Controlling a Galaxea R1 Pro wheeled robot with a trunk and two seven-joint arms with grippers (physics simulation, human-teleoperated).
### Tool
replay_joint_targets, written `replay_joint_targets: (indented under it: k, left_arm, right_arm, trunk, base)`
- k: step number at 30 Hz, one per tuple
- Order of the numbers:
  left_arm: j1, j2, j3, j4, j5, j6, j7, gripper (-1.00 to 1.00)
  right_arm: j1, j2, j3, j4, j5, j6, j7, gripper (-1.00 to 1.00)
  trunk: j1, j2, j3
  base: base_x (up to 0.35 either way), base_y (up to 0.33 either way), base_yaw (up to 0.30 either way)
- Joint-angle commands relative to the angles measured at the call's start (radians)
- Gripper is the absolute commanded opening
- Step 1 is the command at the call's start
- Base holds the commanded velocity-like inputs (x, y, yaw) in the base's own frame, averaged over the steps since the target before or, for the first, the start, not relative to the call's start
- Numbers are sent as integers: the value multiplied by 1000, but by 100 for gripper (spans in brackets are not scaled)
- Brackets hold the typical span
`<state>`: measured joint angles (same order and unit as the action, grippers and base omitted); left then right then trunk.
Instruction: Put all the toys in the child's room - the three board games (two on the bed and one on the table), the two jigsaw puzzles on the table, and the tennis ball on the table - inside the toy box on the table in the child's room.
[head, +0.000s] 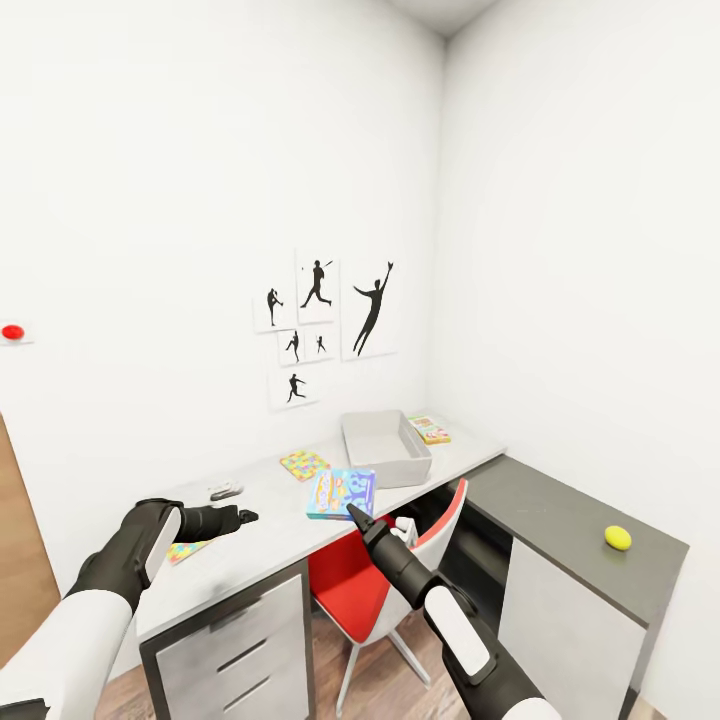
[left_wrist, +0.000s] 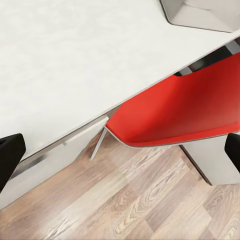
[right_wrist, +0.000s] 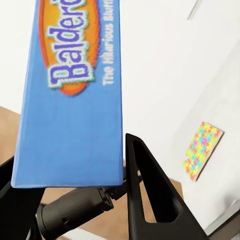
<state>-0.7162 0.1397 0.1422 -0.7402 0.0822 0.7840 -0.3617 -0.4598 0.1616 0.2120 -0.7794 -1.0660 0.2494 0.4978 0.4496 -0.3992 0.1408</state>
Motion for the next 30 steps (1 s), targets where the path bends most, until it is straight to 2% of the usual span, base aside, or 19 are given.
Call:
replay_joint_targets:
  k: [1,6,8,10,12,13,15,17,19,21,25,27,30]
  left_arm:
    - [0,0,2,-1,8,8,2,100]
    - [0,0,3,-1,8,8,0,100]
    - [0,2,3,0,8,8,-1,100]
    - [0,1,3,0,8,8,0,100]
    - [0,0,2,0,8,8,1,100]
    - [0,0,2,0,8,8,1,100]
    - [0,0,2,0,7,8,2,100]
    - [0,1,3,0,7,8,2,100]
    - [0,1,3,0,7,8,1,100]
    - [0,1,3,0,8,8,0,100]
    - [0,1,3,0,9,8,-2,100]
    - [0,1,3,0,9,8,-4,100]
    - [0,3,3,0,10,8,-7,100]
  right_arm:
    - [0,0,0,-1,-11,9,0,-100]
    - [-3,-4,0,-55,-10,31,-24,-100]
    - [-4,-13,-4,-136,-11,80,-56,-100]
    - [-5,-20,-11,-195,-11,135,-105,-100]
    - [-15,-25,-24,-260,-15,218,-222,-100]
    - [-20,-25,-29,-274,-16,239,-259,-100]
    - [-59,-28,-58,-322,-25,318,-402,-100]
    - [-94,-27,-91,-341,-41,366,-473,-100]
    - [-135,-27,-118,-351,-60,403,-511,-100]
    - [-202,-28,-138,-355,-75,442,-540,-100]
    - [-285,-29,-150,-347,-83,467,-620,-100]
    - [-324,-28,-155,-316,-89,474,-703,-100]
    - [-362,-27,-161,-265,-103,481,-763,-100]
  trunk:
    - [0,-1,-1]
    - [0,-1,-1]
    - [0,-1,-1]
    - [0,-1,-1]
    - [0,-1,-1]
    - [0,-1,-1]
    - [0,-1,-1]
    - [0,-1,-1]
    - [0,-1,-1]
    - [0,-1,-1]
    - [0,-1,-1]
    - [0,-1,-1]
    - [0,-1,-1]
  base:
    - [0,0,0]
    - [0,0,0]
    - [0,0,0]
    - [0,0,0]
    - [0,0,0]
    - [0,0,0]
    - [0,0,0]
    - [0,0,0]
    - [0,0,0]
    - [0,0,0]
    - [0,0,0]
    - [0,0,0]
    - [0,0,0]
